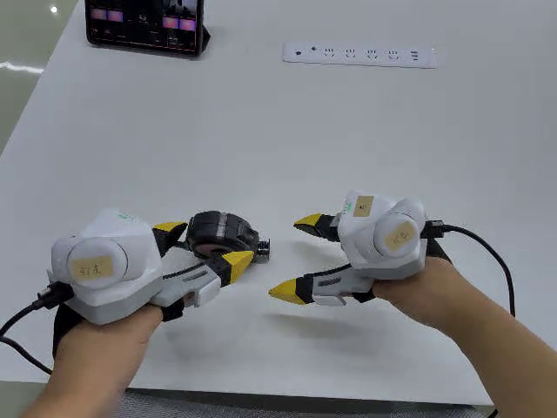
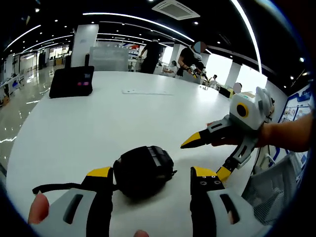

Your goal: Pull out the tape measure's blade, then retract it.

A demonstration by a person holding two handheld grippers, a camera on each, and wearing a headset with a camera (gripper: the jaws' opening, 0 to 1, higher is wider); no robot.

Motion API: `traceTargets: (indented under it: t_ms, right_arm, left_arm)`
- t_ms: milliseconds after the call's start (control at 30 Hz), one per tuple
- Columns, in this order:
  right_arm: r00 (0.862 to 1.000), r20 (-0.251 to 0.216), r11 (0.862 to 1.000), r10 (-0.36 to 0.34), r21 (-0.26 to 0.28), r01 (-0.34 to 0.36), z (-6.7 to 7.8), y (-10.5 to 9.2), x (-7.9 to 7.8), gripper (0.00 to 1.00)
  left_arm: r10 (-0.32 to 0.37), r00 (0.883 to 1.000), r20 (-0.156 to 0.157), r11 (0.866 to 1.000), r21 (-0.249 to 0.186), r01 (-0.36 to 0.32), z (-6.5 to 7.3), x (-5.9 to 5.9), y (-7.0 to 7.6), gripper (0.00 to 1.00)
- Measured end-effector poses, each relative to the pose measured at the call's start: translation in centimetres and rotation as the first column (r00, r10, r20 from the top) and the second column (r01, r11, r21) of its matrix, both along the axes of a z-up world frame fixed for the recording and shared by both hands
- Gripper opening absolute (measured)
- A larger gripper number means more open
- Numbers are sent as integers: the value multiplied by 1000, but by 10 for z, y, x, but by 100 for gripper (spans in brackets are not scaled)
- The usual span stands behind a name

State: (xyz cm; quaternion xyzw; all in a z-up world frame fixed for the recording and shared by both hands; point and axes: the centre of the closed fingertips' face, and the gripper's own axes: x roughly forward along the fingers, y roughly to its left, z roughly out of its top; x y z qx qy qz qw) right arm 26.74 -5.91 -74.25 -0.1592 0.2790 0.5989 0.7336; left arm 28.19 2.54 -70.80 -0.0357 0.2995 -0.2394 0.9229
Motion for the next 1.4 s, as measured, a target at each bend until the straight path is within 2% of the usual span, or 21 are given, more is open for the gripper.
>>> traceTargets:
  t_ms: [100, 167, 233, 300, 433, 667, 733, 1067, 1300, 1367, 1400]
  right_arm:
    - [1000, 8, 1000, -13, -1, 13, 4, -6, 1, 63]
    - [1000, 4, 1000, -28, 9, 28, 8, -11, 2, 64]
    - [999, 7, 998, -52, 23, 51, 12, -16, 3, 65]
    - [998, -15, 997, -61, 49, 62, 15, -19, 1, 66]
    - [997, -9, 996, -82, 39, 83, 14, -34, -1, 68]
    - [991, -14, 988, -136, 69, 137, 25, -53, 0, 73]
    - [990, -5, 988, -141, 63, 141, 26, -58, -1, 73]
    - [983, -3, 979, -186, 83, 186, 39, -77, -7, 80]
    - [978, -7, 975, -210, 77, 210, 40, -89, -13, 82]
    - [976, -7, 973, -219, 76, 219, 42, -92, -14, 83]
    - [974, -9, 971, -226, 76, 226, 42, -94, -14, 84]
  left_arm:
    - [-26, 1000, 9, 999, 27, 26, 3, -3, 3, 60]
    - [-36, 999, 13, 999, 17, 36, 7, -5, 4, 61]
    - [-49, 999, 22, 998, 30, 49, 10, -6, 7, 61]
    - [-62, 998, 25, 998, 26, 61, 11, -7, 7, 62]
    - [-77, 997, 21, 997, 33, 76, 12, -10, 12, 63]
    - [-106, 994, 20, 993, 57, 105, 12, -15, 19, 64]
    - [-109, 994, 28, 992, 60, 107, 14, -15, 20, 68]
    - [-146, 989, 29, 988, 60, 144, 18, -19, 26, 80]
    - [-170, 985, 29, 985, 42, 169, 21, -23, 27, 88]
    - [-176, 984, 33, 983, 52, 174, 22, -24, 28, 91]
    - [-182, 983, 27, 981, 71, 180, 20, -25, 31, 90]
